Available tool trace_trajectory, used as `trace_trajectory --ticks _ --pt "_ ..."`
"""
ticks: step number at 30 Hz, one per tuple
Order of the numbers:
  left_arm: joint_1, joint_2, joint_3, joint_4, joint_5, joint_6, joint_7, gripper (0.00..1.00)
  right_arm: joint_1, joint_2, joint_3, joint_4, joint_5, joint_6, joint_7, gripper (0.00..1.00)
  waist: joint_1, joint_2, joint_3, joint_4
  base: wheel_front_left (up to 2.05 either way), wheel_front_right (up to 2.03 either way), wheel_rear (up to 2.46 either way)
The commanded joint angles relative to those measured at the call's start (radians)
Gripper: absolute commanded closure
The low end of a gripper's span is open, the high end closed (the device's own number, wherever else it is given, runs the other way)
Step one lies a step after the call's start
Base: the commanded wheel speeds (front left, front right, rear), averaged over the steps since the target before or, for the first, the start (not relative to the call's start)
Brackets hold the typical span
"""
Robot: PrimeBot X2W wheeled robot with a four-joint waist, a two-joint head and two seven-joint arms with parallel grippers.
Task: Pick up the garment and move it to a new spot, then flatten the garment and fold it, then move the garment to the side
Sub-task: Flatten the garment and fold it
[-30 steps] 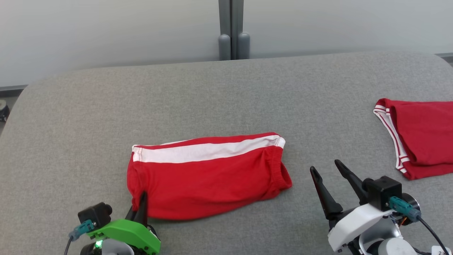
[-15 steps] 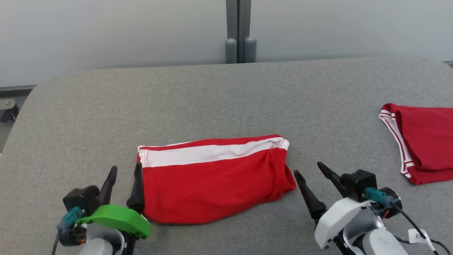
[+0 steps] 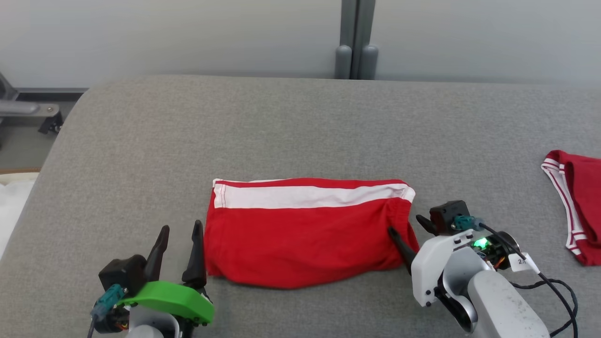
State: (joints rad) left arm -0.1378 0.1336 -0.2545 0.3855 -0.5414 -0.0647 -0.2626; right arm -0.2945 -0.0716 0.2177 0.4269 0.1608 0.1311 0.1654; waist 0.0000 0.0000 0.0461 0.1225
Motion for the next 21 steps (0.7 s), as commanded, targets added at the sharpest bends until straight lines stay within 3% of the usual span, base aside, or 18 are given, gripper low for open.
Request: trace_trajectory --ticks 1,12,13,14,15,16,17,21 --pt "0.017 -0.007 0.013 0.003 0.013 -0.008 -0.003 0.0 -0.011 0.0 -0.009 0.024 -0.003 -0.001 0.009 0.0 0.0 0.0 0.011 0.025 0.0 0.0 0.0" --pt "0.03 -0.039 0.074 0.009 0.054 -0.034 -0.003 0.0 -0.052 0.011 -0.04 0.191 0.087 -0.001 0.066 0.0 0.0 0.0 0.018 0.054 0.0 0.0 0.0" --pt "0.03 -0.041 0.077 0.009 0.06 -0.037 -0.003 0.0 -0.055 0.013 -0.038 0.202 0.104 -0.001 0.07 0.09 0.0 0.0 0.017 0.054 0.0 0.0 0.0" --pt "0.03 -0.043 0.078 0.008 0.064 -0.04 -0.003 0.0 -0.059 0.014 -0.033 0.211 0.118 -0.001 0.072 0.35 0.0 0.0 0.016 0.053 0.0 0.0 0.0" --pt "0.031 -0.045 0.079 0.008 0.068 -0.041 -0.003 0.0 -0.064 0.015 -0.028 0.22 0.135 -0.001 0.071 0.67 0.0 0.0 0.014 0.052 0.0 0.0 0.0" --pt "0.031 -0.046 0.079 0.009 0.074 -0.042 -0.003 0.0 -0.067 0.016 -0.023 0.226 0.145 -0.001 0.071 0.76 0.0 0.0 0.012 0.05 0.0 0.0 0.0" --pt "0.033 -0.048 0.079 0.01 0.077 -0.044 -0.003 0.0 -0.074 0.017 -0.014 0.233 0.16 -0.001 0.071 0.97 0.0 0.0 0.01 0.046 0.0 0.0 0.0" --pt "0.035 -0.054 0.075 0.014 0.087 -0.051 -0.003 0.0 -0.106 0.003 -0.004 0.245 0.219 -0.001 0.072 1.0 0.0 0.0 0.003 0.027 0.0 0.0 0.0"
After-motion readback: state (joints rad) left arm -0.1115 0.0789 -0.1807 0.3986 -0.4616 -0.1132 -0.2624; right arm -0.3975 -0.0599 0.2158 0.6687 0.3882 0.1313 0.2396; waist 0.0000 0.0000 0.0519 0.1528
